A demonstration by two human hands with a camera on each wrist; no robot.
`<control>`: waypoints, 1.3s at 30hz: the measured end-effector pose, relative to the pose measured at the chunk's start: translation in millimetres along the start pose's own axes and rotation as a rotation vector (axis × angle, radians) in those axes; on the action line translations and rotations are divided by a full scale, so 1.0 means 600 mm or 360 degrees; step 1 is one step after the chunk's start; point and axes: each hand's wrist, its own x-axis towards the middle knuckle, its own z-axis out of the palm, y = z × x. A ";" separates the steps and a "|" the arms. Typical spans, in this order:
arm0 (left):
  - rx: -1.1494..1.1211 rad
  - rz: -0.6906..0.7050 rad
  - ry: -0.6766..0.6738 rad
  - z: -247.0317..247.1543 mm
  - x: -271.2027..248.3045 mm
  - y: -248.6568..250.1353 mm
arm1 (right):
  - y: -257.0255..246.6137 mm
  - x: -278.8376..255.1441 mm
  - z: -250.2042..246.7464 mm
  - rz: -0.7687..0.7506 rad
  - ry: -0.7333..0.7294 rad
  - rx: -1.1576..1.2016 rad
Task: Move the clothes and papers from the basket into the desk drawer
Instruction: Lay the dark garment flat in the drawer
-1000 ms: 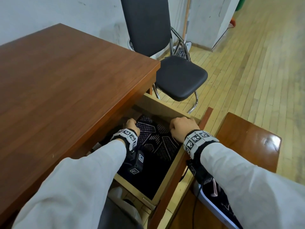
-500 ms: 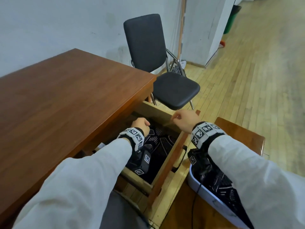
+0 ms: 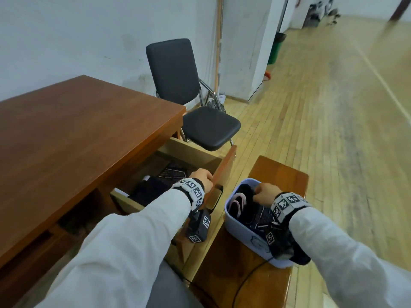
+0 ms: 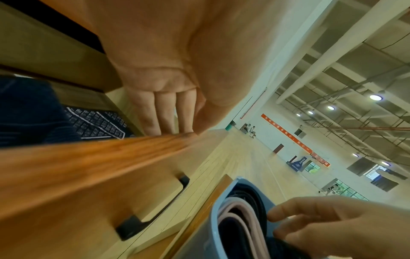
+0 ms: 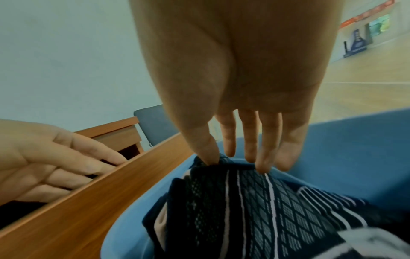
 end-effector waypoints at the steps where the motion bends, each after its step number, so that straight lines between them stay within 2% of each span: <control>1: -0.0007 -0.0002 0.0020 0.005 -0.003 -0.001 | 0.007 0.000 0.007 -0.0002 -0.0039 -0.0011; 6: -0.0064 -0.0012 0.0022 0.015 -0.010 -0.003 | 0.011 -0.015 0.021 -0.0014 -0.0152 0.0012; 14: 0.0035 0.0033 0.0070 0.026 -0.015 0.003 | 0.020 -0.029 0.022 -0.0110 -0.0089 0.0066; 15: 0.0056 0.0090 0.0108 0.026 -0.019 0.008 | 0.023 -0.033 0.021 -0.0143 -0.0060 -0.0001; 18: 0.0080 0.0326 0.0153 0.034 -0.027 0.030 | 0.038 -0.031 0.023 -0.0181 0.0125 0.0111; 21: 0.0044 0.0461 -0.0079 0.053 -0.039 0.052 | 0.043 -0.024 0.026 -0.0195 0.0223 0.0179; 23: 0.0152 0.0479 -0.0275 0.069 -0.046 0.061 | 0.045 -0.021 0.027 -0.0213 0.0307 0.0194; 26: 0.0188 0.0454 -0.0386 0.089 -0.043 0.061 | 0.039 -0.024 0.020 -0.0267 0.0564 0.0332; 28: 0.0139 0.0451 -0.0372 0.099 -0.038 0.055 | 0.034 -0.023 0.010 -0.0316 0.0689 0.0465; 32: -0.0068 0.0560 -0.0227 0.103 -0.036 0.059 | 0.020 -0.030 -0.018 -0.0564 0.0658 0.0434; 35: -0.0270 0.0538 -0.0218 0.093 -0.034 0.078 | 0.010 -0.041 -0.034 -0.0811 0.0714 0.0465; 37: -0.0343 0.0484 -0.0197 0.077 -0.026 0.090 | 0.010 -0.036 -0.036 -0.0742 0.0765 0.0592; 39: -0.0522 0.0458 -0.0170 0.049 -0.017 0.098 | 0.016 -0.024 -0.035 -0.0448 0.0717 0.0837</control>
